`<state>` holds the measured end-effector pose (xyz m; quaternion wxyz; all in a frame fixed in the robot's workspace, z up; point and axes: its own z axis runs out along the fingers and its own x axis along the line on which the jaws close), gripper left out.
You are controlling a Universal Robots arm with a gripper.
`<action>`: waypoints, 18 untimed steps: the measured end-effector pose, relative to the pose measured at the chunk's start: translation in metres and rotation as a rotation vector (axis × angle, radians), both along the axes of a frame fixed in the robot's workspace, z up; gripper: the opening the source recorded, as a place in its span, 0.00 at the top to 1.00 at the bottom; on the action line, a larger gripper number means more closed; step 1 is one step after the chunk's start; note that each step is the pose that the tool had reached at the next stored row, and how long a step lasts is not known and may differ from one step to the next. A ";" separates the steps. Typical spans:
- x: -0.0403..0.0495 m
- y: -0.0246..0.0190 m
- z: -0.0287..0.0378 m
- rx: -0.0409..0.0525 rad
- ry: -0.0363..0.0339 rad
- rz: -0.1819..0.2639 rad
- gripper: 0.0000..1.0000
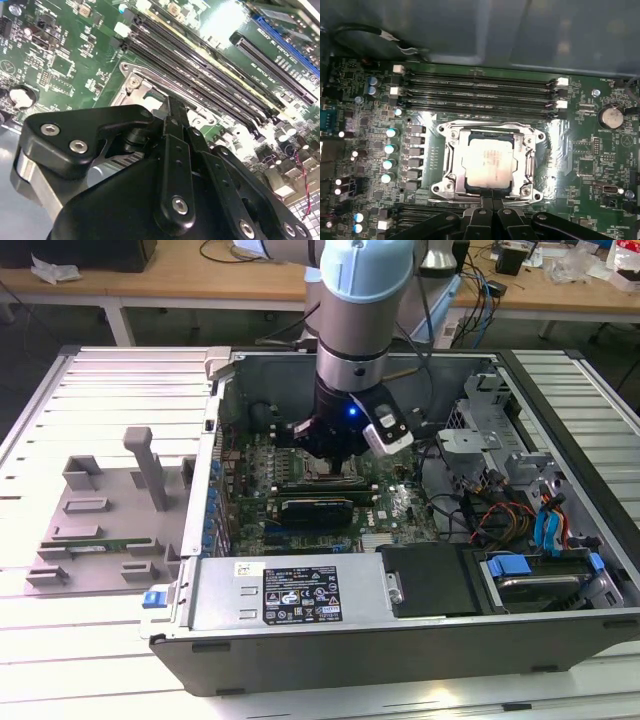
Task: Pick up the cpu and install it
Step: 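Install the second cpu locking lever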
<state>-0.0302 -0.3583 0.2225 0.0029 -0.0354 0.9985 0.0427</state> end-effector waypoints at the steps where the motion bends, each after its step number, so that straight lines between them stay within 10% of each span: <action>1: 0.0024 0.0001 0.0000 -0.0007 0.0023 0.000 0.89; 9: 0.0137 0.0037 0.0032 -0.0068 0.0109 0.000 0.89; 18: 0.0138 0.0143 0.0339 -0.0362 0.0108 0.000 0.89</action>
